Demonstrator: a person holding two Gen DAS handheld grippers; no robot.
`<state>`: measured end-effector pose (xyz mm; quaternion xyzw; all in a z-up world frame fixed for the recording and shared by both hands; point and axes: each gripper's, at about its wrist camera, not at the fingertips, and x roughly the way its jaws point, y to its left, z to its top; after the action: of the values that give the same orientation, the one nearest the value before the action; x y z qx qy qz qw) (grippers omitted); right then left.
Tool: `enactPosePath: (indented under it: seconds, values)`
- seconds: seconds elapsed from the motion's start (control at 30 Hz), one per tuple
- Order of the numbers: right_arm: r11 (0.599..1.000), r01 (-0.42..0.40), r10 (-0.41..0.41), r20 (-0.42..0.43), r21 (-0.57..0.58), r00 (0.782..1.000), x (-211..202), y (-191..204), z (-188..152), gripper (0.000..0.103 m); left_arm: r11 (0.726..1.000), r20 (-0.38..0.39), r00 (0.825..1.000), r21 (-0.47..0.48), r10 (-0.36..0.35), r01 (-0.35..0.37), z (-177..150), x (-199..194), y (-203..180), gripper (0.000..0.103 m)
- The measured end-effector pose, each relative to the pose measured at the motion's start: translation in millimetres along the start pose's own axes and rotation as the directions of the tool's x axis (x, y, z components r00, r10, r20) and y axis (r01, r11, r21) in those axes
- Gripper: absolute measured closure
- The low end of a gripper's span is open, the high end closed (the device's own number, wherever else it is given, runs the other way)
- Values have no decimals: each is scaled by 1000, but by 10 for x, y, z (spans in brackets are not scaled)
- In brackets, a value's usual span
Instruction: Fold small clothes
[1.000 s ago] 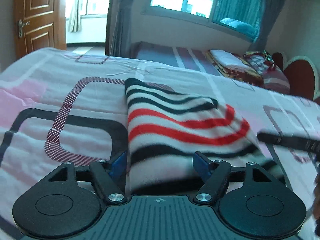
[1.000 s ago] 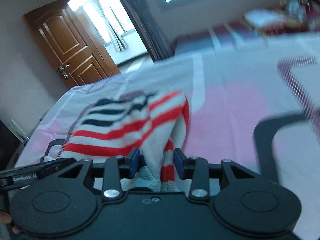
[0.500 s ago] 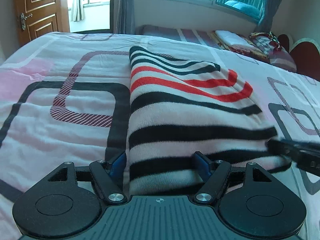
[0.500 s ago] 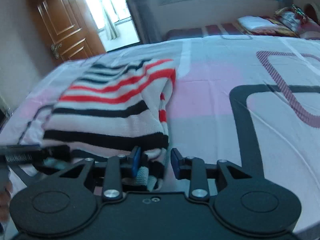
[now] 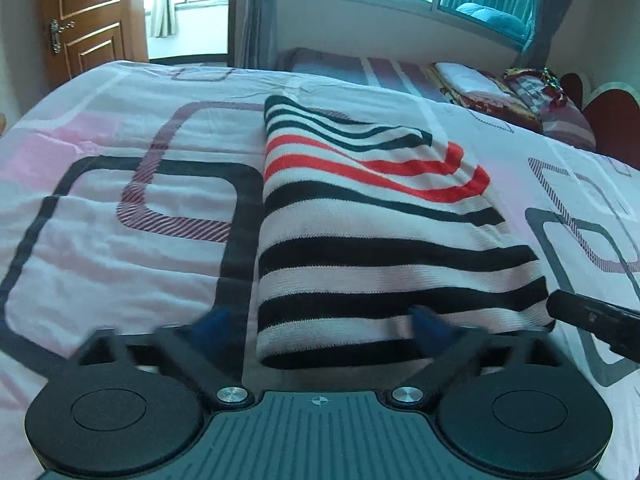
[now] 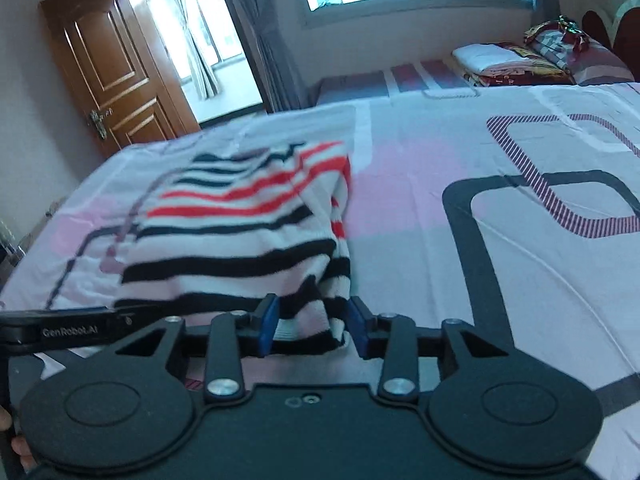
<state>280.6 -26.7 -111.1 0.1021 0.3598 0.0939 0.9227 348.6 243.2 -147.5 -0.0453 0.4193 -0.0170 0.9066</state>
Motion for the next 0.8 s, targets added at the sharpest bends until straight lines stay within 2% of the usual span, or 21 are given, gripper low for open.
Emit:
enactPosePath:
  seconds: [0.03,0.1,0.2,0.37,0.43,0.5,0.6,0.7,0.77,0.8]
  values:
    - [1000,-5,5,7,9,1000,-59,7,5,60,1000,10,1000,1,-3,3,2,-60,-9,0]
    - [1000,-12,12,9,16,1000,-107,12,8,49,1000,14,1000,16,3,-3,6,-146,-43,0]
    - [1000,-26,26,7,11,1000,-216,61,-5,41,1000,-2,1000,23,20,-19,9,-258,-73,0]
    - [998,-54,55,-42,21,998,-337,110,-56,23,995,-59,993,-23,101,-102,-18,-441,-56,0]
    - [996,-79,82,-71,44,994,-410,91,-75,19,991,-32,990,4,134,-134,-67,-555,-85,0]
    - [992,-103,111,-103,78,988,-455,66,-80,6,986,4,988,60,157,-157,-125,-633,-157,0]
    - [982,-141,158,-144,123,977,-466,23,-70,1,974,-16,983,134,185,-181,-170,-634,-290,0]
    - [983,-121,144,-171,136,975,-445,11,-74,1,983,-129,981,135,142,-124,-152,-639,-369,0]
    - [984,-107,134,-191,143,972,-502,10,-117,1,986,-118,985,125,122,-108,-197,-708,-404,0]
    - [984,-109,136,-200,143,970,-549,8,-149,1,982,-83,985,126,153,-142,-240,-771,-440,0]
